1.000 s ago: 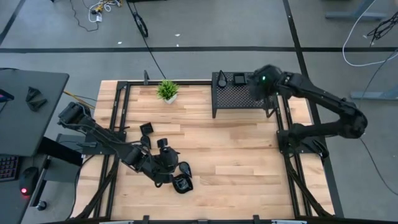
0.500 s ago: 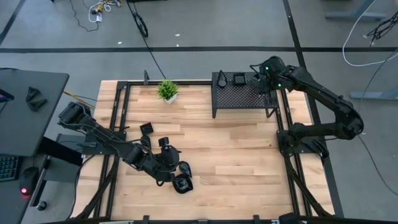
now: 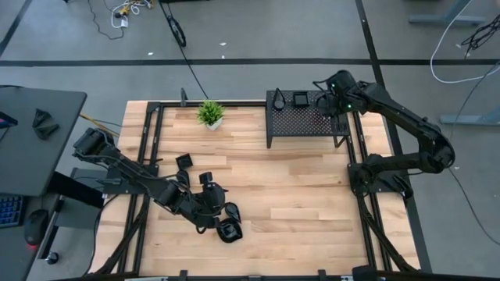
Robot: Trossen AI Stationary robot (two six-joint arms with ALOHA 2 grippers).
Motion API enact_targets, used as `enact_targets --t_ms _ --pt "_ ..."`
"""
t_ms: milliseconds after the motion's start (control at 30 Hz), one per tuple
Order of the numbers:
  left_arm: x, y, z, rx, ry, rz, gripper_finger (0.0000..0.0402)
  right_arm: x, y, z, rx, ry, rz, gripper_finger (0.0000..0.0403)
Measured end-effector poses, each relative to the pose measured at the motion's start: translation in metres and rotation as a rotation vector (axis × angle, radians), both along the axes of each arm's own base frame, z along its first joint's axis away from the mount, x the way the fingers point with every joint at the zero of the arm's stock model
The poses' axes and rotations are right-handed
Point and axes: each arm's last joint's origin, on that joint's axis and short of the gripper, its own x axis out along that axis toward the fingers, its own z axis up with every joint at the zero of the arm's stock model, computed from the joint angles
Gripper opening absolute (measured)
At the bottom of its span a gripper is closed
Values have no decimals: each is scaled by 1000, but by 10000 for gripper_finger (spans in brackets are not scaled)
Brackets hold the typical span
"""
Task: Pick & Place Mini shaped plates
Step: Stack the black leaf-shaped plate on top of the black leaf-shaped plate on the shelf
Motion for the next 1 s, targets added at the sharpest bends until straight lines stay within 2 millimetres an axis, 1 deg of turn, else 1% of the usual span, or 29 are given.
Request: enact_targets --t_ms 267,367,433,600,767,900,1000 --pt "0 0 0 0 0 0 195 -2 -1 0 -12 11 -35 90" --pt "0 0 0 0 0 0 195 -3 1 1 -8 21 -23 108" --pt "0 0 0 1 0 -1 195 -4 4 1 -5 42 -28 113" --pt "0 0 0 2 1 -1 195 -9 7 -1 1 102 -122 103" --pt "2 1 2 11 -13 -12 195 -13 3 1 -97 182 -192 72" --pt "5 2 3 19 -25 -24 195 -15 -1 1 -113 167 -233 51" --pt "5 3 3 21 -24 -23 195 -15 -2 1 -113 162 -247 45"
